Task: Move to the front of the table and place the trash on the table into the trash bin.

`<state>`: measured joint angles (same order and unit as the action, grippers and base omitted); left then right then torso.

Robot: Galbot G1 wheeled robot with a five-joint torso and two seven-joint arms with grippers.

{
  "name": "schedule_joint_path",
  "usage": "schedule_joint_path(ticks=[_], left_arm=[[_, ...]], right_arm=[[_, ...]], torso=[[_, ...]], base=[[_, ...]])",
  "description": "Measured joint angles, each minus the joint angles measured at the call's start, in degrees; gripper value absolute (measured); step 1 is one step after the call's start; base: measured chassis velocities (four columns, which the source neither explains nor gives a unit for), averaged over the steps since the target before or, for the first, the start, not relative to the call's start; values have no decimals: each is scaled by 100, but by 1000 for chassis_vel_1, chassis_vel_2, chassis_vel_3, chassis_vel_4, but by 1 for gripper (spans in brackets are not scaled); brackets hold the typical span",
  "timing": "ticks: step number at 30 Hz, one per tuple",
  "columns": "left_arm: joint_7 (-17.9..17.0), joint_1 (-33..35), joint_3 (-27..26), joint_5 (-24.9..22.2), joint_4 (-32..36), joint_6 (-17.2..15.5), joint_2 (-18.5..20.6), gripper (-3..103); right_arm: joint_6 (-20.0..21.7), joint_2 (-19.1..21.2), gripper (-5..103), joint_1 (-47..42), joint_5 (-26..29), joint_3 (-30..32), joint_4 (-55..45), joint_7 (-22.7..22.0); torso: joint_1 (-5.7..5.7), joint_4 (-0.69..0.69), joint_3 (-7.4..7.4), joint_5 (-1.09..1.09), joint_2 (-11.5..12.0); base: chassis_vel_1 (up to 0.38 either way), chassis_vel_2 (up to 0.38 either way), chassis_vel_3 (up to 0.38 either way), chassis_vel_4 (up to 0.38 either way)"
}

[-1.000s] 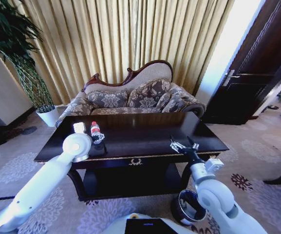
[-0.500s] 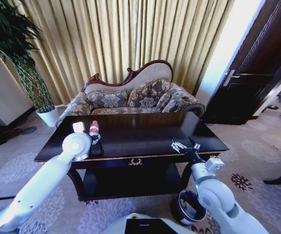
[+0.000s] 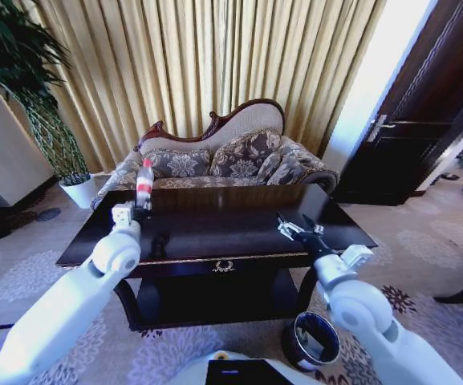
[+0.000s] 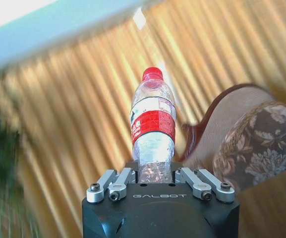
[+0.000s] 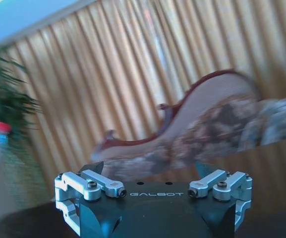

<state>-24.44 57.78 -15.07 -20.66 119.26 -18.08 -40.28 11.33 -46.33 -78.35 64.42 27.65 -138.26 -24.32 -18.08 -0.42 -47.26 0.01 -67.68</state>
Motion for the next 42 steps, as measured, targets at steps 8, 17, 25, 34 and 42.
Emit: schedule_joint_path(ticks=[8,17,25,34,42], left_arm=[[885,550,-248,1571,19,1156,366,29],[1026,-585,840,1975,-79,1297,645,29],[1017,-1489,1861,1854,-183,1073,595,29],[1062,-1904,2401,1492,30,786,737,29],[1096,-1936,2482,1467,125,754,853,29]], right_arm=[[-93,904,100,945,1483,-323,-85,389],[-249,1054,100,3138,1999,-1995,720,566],[-290,545,100,4076,2258,-2817,1244,556],[-326,-192,100,4923,2185,-3464,1717,536],[-326,-539,100,5206,1965,-3820,1957,534]], torso=[[0,0,0,-1,0],[-1,-1,0,-1,1],[-2,-1,-1,-1,1],[-1,1,0,-1,1],[-1,0,0,-1,1]], base=[[0,0,0,0],[0,0,0,0],[0,0,0,0],[0,0,0,0],[0,0,0,0]])
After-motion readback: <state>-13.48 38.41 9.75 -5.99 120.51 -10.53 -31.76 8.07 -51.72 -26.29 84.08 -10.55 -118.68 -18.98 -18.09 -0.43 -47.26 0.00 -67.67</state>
